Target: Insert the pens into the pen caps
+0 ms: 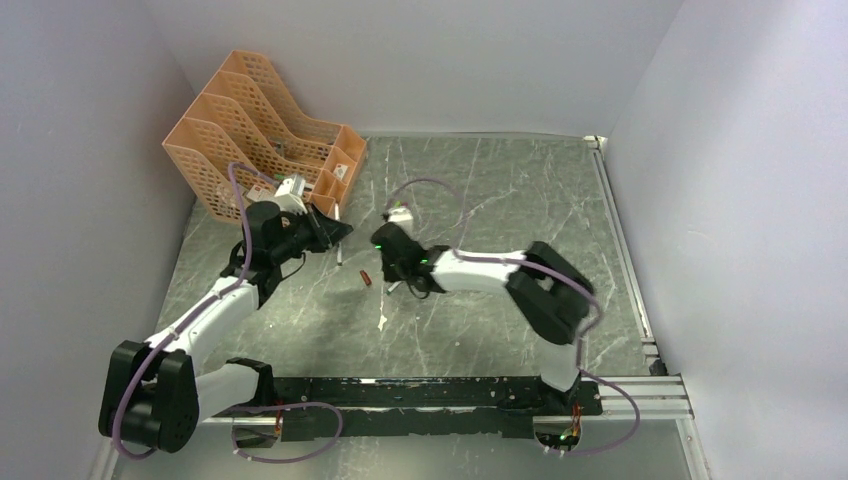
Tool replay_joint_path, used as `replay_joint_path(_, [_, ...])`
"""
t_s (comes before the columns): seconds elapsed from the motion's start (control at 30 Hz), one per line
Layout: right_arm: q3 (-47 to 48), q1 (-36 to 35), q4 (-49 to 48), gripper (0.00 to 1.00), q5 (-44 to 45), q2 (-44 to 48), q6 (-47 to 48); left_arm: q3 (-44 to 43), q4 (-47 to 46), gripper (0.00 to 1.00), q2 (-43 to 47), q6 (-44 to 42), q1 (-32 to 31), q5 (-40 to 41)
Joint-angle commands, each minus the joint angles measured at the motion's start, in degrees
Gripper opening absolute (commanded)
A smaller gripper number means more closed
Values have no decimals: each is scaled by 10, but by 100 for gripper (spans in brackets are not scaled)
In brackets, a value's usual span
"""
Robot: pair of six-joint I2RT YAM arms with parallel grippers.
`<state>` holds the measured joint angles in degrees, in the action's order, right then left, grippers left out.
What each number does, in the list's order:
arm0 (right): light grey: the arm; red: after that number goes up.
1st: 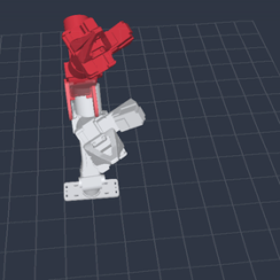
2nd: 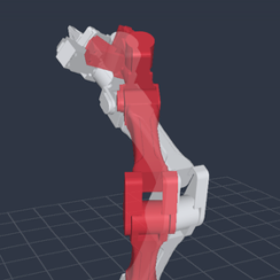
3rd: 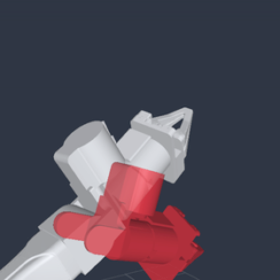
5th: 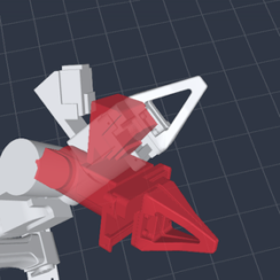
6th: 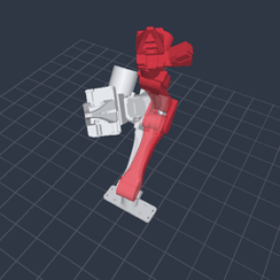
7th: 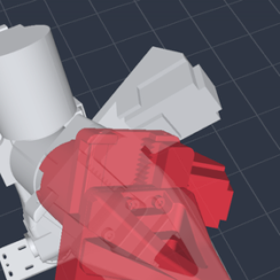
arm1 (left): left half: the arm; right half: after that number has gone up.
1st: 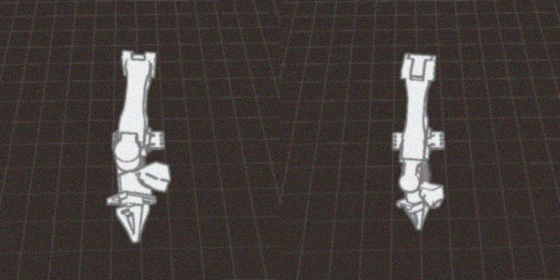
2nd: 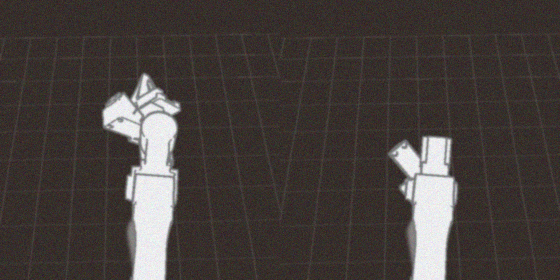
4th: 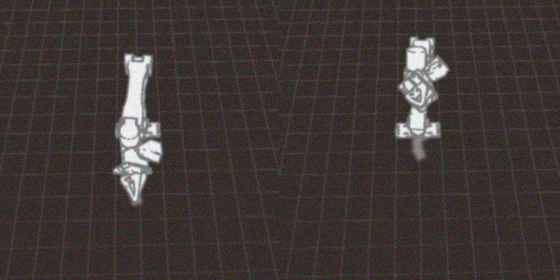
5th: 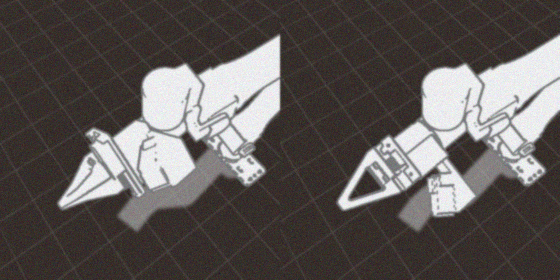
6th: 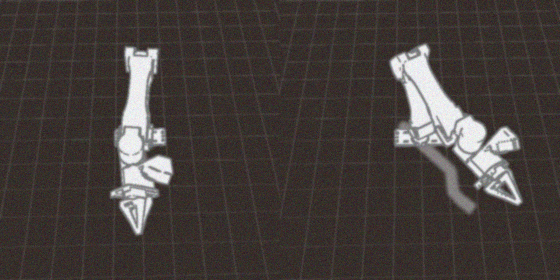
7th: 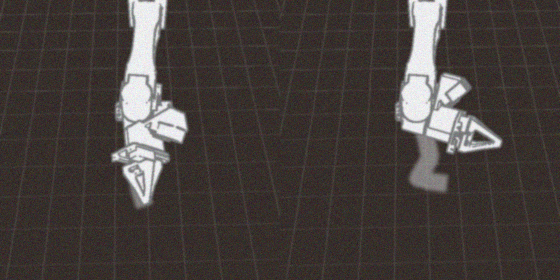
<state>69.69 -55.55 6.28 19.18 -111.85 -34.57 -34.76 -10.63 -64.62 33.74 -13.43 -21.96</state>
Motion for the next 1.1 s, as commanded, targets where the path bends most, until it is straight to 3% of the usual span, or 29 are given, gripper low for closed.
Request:
replay_joint_path(0.0, [-136,49,-216,0,-90,168,-29,75,-276,7,-9,119,3,-165])
replay_joint_path(0.17, [-278,99,-417,0,-159,308,-65,130,-551,7,-58,249,-14,-190])
replay_joint_path(0.27, [-335,125,-534,0,-190,360,-96,134,-627,7,-84,284,-43,-182])
replay_joint_path(0.6, [-297,158,-694,0,-280,317,-120,110,-925,7,-253,378,-150,-157])
replay_joint_path(1.07, [-282,163,-710,0,-293,282,-121,91,-887,7,-235,343,-173,-150])
